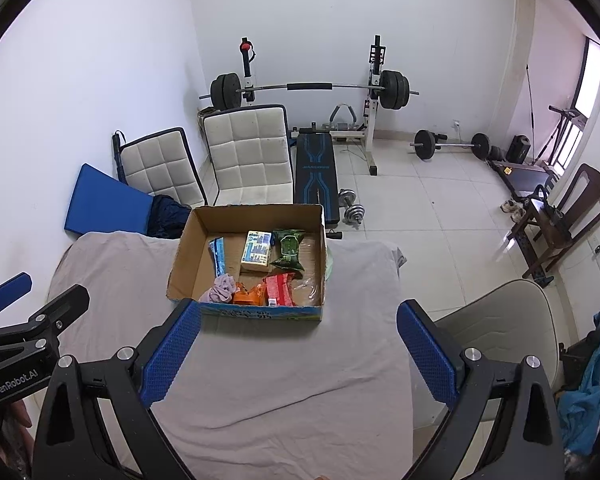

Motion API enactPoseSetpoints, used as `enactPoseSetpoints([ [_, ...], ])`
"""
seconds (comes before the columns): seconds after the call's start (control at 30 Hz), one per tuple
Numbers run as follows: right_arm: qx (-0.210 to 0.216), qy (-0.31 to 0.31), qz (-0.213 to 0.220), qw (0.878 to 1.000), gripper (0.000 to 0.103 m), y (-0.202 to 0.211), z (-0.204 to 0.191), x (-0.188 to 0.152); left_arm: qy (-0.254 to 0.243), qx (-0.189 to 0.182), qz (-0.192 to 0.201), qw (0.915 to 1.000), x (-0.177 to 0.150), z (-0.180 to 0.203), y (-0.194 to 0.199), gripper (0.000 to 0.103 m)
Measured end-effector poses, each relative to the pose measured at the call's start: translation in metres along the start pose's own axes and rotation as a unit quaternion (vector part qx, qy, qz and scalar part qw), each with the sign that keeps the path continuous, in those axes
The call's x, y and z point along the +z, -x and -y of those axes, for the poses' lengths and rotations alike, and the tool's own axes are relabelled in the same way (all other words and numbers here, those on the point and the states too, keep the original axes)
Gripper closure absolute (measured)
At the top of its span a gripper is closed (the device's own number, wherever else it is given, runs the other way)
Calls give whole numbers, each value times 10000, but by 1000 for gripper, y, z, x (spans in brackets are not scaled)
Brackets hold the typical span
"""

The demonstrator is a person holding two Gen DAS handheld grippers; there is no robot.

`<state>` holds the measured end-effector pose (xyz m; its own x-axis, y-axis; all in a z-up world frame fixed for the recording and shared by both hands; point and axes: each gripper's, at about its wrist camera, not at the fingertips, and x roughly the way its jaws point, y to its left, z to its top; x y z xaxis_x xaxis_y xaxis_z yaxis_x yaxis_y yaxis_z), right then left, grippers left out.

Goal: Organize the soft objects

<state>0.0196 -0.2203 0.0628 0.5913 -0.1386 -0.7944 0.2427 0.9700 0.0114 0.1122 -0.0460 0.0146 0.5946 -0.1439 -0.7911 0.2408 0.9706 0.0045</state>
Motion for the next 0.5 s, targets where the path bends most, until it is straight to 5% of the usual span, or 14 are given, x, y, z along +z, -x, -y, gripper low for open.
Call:
enactPoseSetpoints([
  [0.5,-41,11,37,10000,3,1,-3,1,3,-24,43,10000,1,2,-1,1],
])
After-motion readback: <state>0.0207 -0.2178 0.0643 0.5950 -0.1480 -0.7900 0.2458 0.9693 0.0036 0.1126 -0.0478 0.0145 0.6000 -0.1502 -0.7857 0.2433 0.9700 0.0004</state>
